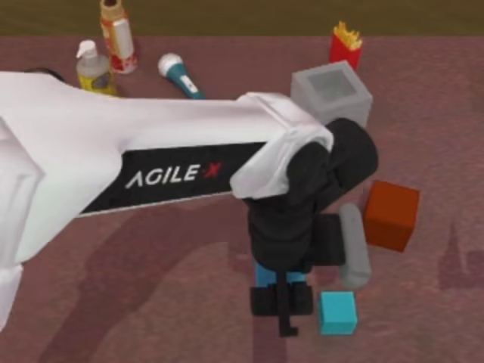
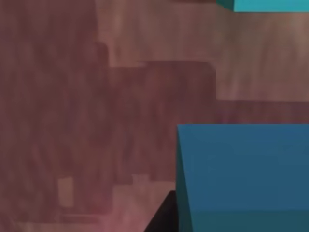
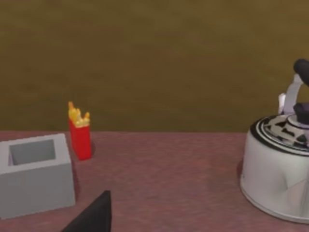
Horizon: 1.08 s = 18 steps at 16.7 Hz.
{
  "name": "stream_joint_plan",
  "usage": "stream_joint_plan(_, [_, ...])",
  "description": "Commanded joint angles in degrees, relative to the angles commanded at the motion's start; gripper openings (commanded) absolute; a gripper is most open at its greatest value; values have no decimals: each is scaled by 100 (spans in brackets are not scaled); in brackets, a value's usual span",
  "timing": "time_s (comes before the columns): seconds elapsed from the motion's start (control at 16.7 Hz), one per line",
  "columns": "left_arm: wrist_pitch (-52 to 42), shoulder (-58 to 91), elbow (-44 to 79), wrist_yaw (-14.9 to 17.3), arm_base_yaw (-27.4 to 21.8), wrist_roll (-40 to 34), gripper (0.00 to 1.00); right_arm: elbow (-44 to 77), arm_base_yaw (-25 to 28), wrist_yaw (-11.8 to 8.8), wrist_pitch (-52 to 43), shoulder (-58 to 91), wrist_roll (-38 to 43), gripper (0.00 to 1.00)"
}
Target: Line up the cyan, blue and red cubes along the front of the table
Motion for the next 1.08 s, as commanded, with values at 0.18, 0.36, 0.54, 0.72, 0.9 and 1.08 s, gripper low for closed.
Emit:
stream_joint_plan(0.18, [599, 229, -358, 7, -7, -5, 0, 0, 0, 0, 0, 0, 0, 100])
stream_joint_plan(0.36, [781, 317, -482, 8, -17, 0, 0, 0, 0, 0, 0, 0, 0, 100])
stream_joint_plan(0.54, [781, 317, -482, 8, -17, 0, 8, 0, 0, 0, 0, 0, 0, 100])
stream_joint_plan(0.72, [781, 317, -482, 8, -17, 0, 30, 0, 0, 0, 0, 0, 0, 100])
stream_joint_plan(0.9, [781, 317, -482, 8, -17, 0, 53, 0, 0, 0, 0, 0, 0, 100])
stream_joint_plan(1.08, [781, 317, -482, 8, -17, 0, 75, 0, 0, 0, 0, 0, 0, 100])
